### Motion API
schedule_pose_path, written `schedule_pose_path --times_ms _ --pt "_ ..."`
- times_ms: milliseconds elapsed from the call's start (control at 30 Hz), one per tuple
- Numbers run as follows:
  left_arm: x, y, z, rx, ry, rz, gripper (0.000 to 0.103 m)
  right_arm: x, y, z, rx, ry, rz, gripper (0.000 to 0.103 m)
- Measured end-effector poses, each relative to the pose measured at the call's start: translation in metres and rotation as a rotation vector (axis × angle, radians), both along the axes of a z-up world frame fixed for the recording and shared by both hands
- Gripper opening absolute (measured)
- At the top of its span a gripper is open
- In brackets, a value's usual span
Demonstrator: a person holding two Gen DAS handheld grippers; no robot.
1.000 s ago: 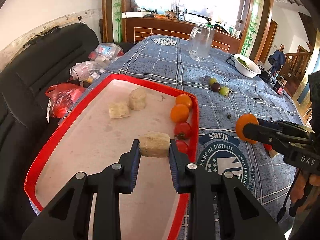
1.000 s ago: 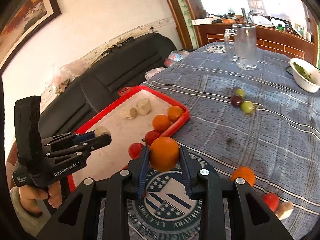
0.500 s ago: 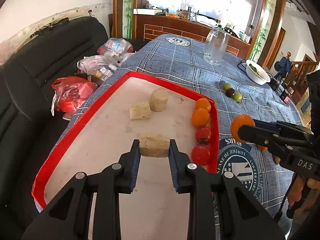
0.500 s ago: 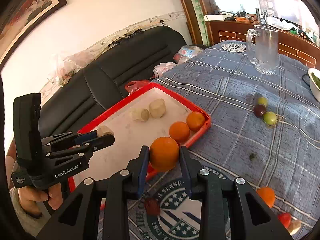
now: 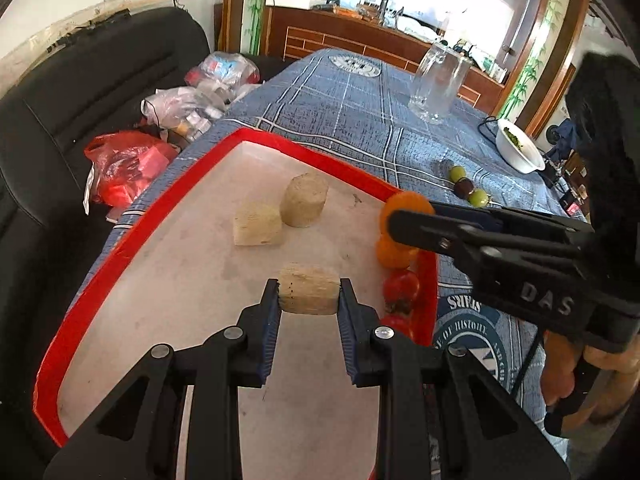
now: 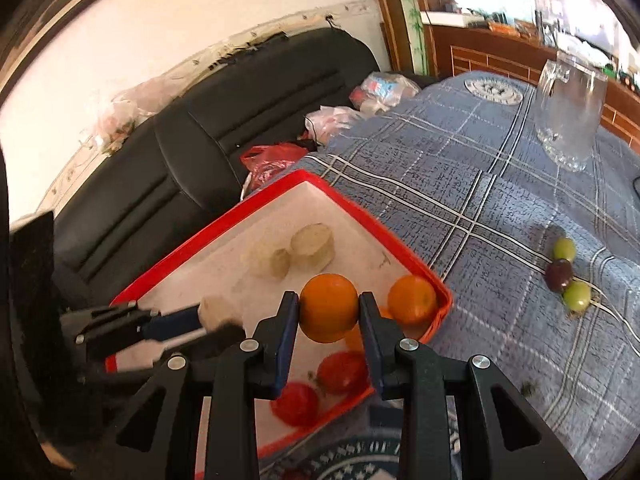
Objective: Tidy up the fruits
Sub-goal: 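Carry the orange in the right gripper while the left carries the cork cylinder over the tray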
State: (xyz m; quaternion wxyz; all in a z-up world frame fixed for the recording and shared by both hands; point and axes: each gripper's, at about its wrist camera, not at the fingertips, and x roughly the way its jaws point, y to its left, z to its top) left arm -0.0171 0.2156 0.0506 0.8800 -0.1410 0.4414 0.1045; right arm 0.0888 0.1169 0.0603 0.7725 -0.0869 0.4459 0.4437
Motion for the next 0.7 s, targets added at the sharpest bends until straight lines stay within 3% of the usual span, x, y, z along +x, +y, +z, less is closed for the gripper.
schedule_pose_path --times_ms 167,700 --pt "0.015 0.003 -0.006 -0.047 0.026 0.012 0.025 0.020 0.014 -0.011 -0.009 0.049 -0.021 0.031" --pt "0.035 -0.003 -0.023 -0.067 0.053 -0.010 0.025 0.037 0.025 -0.030 -0.031 0.069 -0.003 0.031"
